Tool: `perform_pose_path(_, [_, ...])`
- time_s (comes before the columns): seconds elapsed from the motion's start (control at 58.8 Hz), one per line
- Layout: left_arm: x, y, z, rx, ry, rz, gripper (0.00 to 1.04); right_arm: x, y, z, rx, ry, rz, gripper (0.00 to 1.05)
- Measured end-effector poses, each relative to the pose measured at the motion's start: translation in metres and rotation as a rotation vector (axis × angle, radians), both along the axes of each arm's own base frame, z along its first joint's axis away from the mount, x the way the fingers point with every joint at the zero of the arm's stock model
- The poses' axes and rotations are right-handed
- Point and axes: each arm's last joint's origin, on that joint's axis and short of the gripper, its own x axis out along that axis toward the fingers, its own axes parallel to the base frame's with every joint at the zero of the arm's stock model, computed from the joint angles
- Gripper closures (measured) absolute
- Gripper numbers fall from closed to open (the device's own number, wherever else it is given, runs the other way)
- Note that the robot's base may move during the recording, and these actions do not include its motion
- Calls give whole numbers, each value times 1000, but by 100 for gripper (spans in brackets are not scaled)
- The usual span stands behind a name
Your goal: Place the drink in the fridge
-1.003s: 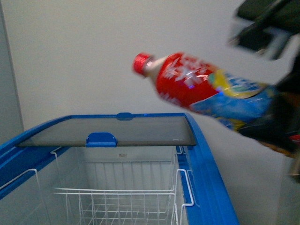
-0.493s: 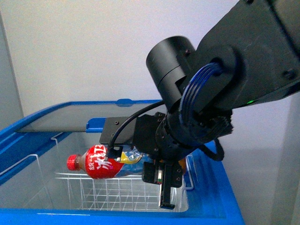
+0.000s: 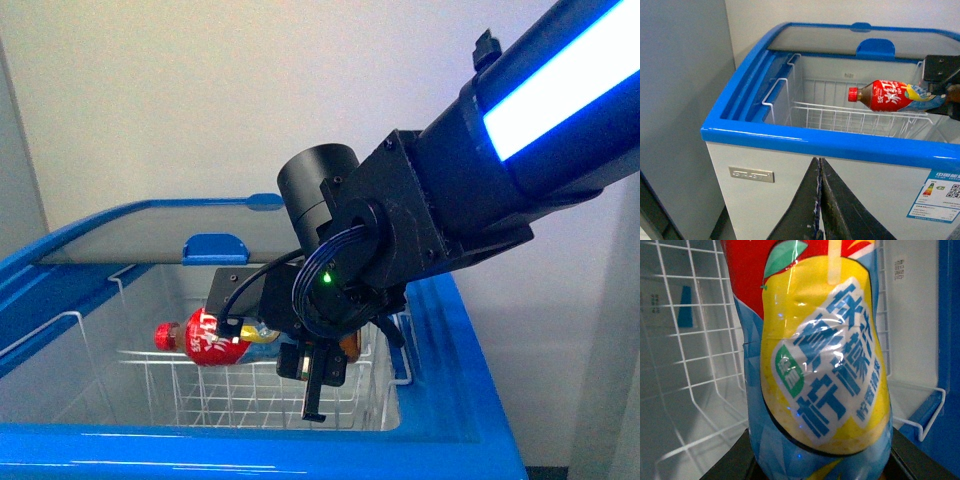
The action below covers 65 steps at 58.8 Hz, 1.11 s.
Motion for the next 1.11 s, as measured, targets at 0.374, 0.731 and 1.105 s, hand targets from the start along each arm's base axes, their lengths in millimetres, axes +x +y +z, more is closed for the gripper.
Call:
perform_pose_path(0.374, [-2,0,1,0,-19,0,102,15,15,-51,-18,-1,0,62])
perform_pose_path(0.731, [-2,0,1,0,-18,0,50,6,26,-60,19,-21,52,25])
perform_pose_path(1.105, [-2,0,1,2,-18,0,9,-41,-7,37,281,-182,2,7])
